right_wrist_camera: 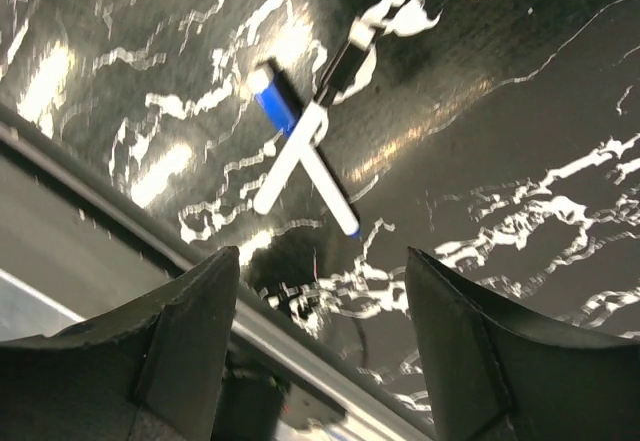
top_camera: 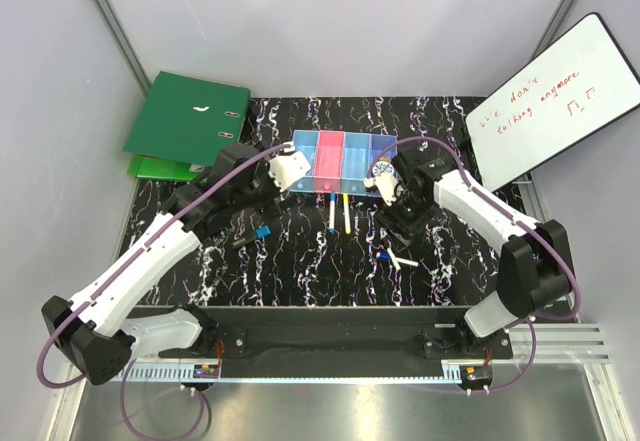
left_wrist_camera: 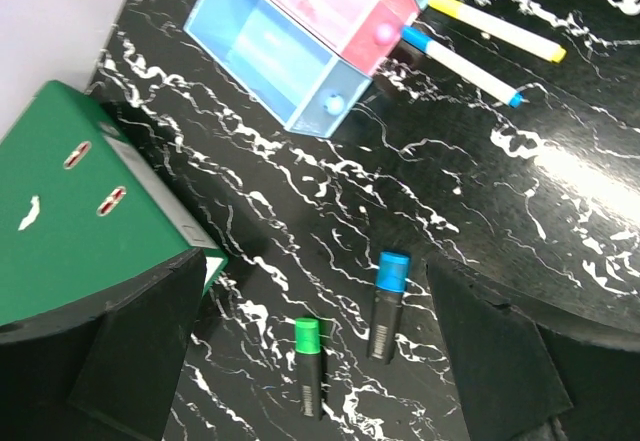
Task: Sort the stationery into containers
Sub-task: Pick up the pen from the center of the board.
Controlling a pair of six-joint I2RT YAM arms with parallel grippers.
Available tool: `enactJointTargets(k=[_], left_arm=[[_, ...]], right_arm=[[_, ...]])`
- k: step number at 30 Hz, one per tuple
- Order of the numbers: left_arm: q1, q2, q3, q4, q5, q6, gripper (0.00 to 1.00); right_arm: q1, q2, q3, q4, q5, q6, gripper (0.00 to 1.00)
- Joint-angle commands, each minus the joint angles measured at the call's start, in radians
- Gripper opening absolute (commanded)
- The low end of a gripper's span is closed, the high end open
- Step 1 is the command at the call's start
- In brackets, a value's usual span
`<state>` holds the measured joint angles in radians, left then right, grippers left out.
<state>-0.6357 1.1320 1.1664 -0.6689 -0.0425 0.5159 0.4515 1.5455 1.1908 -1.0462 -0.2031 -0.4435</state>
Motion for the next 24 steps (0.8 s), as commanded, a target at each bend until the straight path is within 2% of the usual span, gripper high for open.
enactJointTargets(k=[1,11,24], left_arm=[[0.004,-0.026,0.062,0.006,-0.046,0.001,0.99],[0.004,0.011,0.099,0.008,-0.059,0.026,0.99],[0.005,0.051,0.105,0.029,-0.046,0.056,0.99]], right_arm=[[-0.002,-0.009,-0.028,0.198,-0.001,0.118,0.74],[-0.002,0.07,-0.111,0.35,-0.03,0.189,0.66],[-0.002,0.136,-0.154,0.437,-0.044,0.223,0.6]])
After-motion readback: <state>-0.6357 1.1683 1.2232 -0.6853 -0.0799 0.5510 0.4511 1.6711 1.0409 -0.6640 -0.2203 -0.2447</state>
